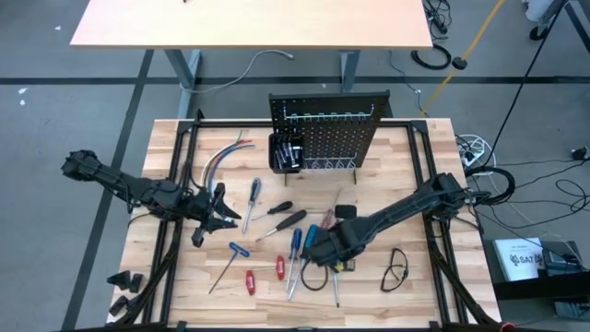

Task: Hang tools onto peg board
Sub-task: Put the extension bar in the black bin on the peg board

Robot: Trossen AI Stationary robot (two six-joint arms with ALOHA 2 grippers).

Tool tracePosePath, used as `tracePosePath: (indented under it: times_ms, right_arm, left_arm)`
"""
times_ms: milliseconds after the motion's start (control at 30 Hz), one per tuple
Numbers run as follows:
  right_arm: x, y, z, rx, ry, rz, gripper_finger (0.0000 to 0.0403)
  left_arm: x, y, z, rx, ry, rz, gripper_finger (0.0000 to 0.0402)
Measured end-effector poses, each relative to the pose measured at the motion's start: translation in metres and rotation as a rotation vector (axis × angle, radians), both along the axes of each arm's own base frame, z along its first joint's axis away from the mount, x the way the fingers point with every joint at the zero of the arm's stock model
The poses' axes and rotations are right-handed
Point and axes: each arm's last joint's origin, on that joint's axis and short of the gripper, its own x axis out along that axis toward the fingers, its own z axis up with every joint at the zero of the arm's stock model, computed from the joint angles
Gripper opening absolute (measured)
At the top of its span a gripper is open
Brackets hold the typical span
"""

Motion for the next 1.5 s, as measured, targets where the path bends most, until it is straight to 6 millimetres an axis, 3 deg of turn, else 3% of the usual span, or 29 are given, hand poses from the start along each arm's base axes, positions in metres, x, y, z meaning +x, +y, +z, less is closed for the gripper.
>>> tracePosePath:
  times_ms: [200, 367, 600, 933, 1500]
  right_arm:
    - [-0.013, -0.005, -0.041, -0.017, 0.122, 0.235, 0.0077]
    - [-0.011, -0.005, -0.055, -0.005, 0.091, 0.368, 0.0077]
    - [-0.001, -0.001, -0.055, 0.000, 0.042, 0.614, 0.0077]
    - [0.001, -0.001, -0.055, -0.004, 0.037, 0.683, 0.0077]
    - [-0.003, -0.024, -0.063, 0.028, 0.139, 0.675, 0.0077]
  left_arm:
    - [0.004, -0.001, -0.004, 0.009, 0.028, 0.012, 0.0127]
    - [0.006, -0.002, -0.006, 0.018, 0.046, 0.021, 0.0127]
    - [0.007, -0.002, -0.007, 0.023, 0.051, 0.037, 0.0127]
    - [0.007, -0.002, -0.007, 0.021, 0.052, 0.038, 0.0127]
    - [0.007, -0.002, -0.007, 0.021, 0.051, 0.038, 0.0127]
